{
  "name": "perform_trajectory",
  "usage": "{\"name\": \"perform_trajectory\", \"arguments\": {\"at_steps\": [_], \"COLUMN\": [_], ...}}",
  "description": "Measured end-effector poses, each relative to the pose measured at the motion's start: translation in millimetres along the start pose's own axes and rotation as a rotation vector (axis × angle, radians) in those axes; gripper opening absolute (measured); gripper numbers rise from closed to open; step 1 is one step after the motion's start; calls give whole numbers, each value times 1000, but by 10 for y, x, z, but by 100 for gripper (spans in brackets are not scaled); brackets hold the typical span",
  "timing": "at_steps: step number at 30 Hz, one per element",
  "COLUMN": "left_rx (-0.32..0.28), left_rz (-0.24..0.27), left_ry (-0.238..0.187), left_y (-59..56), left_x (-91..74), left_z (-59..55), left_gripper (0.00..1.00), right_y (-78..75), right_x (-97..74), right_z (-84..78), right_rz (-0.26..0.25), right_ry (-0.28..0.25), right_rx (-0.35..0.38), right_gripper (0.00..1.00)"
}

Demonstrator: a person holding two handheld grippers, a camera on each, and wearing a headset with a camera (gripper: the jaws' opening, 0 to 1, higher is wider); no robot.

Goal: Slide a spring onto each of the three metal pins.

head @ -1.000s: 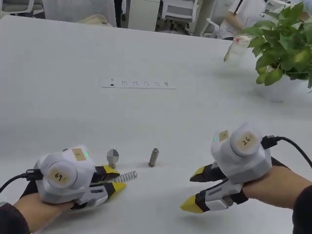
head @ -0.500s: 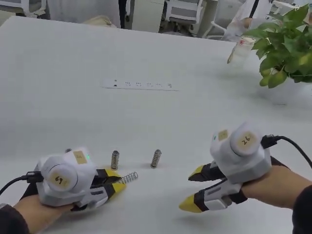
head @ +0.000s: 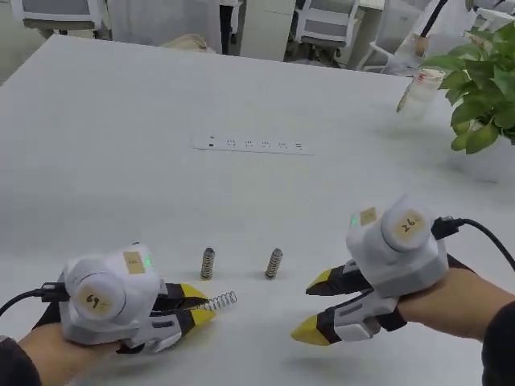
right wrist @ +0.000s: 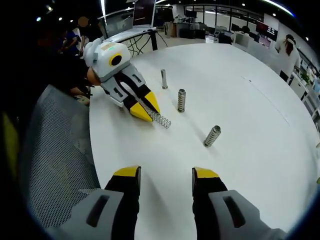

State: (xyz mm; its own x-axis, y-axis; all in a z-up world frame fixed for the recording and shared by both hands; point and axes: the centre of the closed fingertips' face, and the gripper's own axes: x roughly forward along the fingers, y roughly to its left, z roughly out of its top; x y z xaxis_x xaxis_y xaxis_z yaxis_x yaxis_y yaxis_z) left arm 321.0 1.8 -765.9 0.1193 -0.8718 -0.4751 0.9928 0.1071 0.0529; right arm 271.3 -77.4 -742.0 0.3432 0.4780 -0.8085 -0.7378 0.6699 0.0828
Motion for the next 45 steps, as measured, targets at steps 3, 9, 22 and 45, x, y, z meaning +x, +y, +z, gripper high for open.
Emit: {"name": "perform_trajectory", "arguments": {"at_steps": [3, 9, 22, 45], "left_rx": [15, 44, 93, 113], "left_rz": [-2, -17, -42, -63], "left_ry": [-7, -22, -31, -89], "left_y": [-52, -169, -329, -432], "left_x": [-51, -175, -331, -455], "left_z": [39, 128, 250, 441], "left_gripper": [3, 3, 3, 3], "right_y": [41, 142, 413, 601], "right_x": [37, 89, 266, 243], "right_z": [66, 234, 462, 622], "right_rz": [15, 54, 148, 271], "right_ry": [-4, -22, -13, -81], "right_rx": [-21, -70, -177, -160], "right_gripper": [39, 38, 35, 23]}}
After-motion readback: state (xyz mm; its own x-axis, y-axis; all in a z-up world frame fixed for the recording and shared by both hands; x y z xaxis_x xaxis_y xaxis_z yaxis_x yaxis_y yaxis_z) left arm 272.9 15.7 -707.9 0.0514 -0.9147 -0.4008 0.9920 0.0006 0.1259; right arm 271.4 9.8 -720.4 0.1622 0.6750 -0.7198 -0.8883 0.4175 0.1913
